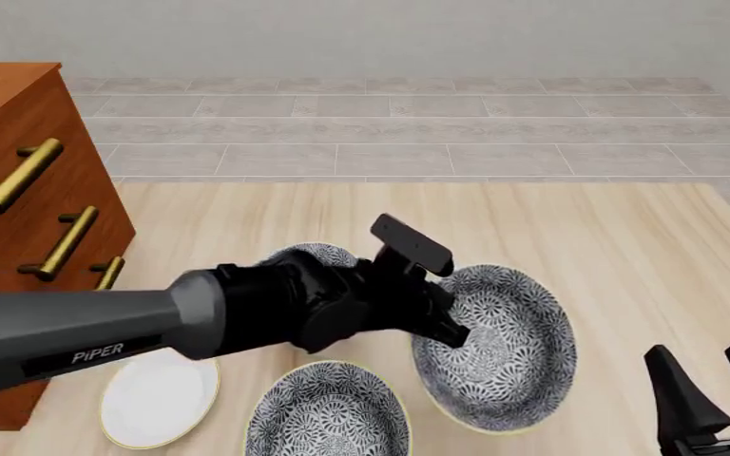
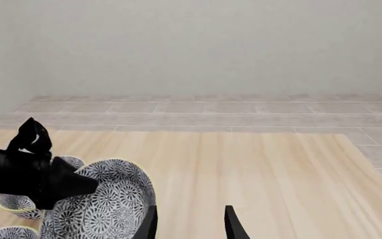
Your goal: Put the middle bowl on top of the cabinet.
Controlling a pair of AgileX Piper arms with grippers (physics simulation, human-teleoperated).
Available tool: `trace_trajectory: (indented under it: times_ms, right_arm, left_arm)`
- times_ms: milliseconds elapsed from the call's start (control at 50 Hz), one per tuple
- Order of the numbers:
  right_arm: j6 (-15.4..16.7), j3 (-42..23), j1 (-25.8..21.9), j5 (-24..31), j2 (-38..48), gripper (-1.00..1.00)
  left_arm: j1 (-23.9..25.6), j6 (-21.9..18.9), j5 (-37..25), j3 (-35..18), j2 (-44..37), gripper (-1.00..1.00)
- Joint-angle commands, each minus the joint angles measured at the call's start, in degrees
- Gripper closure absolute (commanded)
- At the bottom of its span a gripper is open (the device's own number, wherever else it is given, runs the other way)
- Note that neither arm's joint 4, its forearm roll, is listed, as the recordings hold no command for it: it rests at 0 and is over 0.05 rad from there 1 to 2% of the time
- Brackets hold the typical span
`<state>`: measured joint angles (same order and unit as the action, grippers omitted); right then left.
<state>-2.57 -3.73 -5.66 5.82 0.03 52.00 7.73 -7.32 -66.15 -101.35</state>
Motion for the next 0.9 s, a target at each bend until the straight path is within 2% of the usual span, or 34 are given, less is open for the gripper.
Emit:
trace_trajectory:
  times_ms: [20,580,900]
  right_arm:
    - [0.2,0.04,-0.2,0.03,-0.02,-1.0]
    - [0.5,0.07,-0.48,-0.11,-0.02,-1.0]
    - [0.53,-0.18,-0.81,0.03,-0.01,-1.0]
  left_arm:
    - [1.01,1.37,-0.78,0.07,4.32,1.0]
    - [0.84,1.3,-2.29,1.29,11.07,1.0]
    - [-1.66,1.31,-3.94,1.56,16.17,1.0]
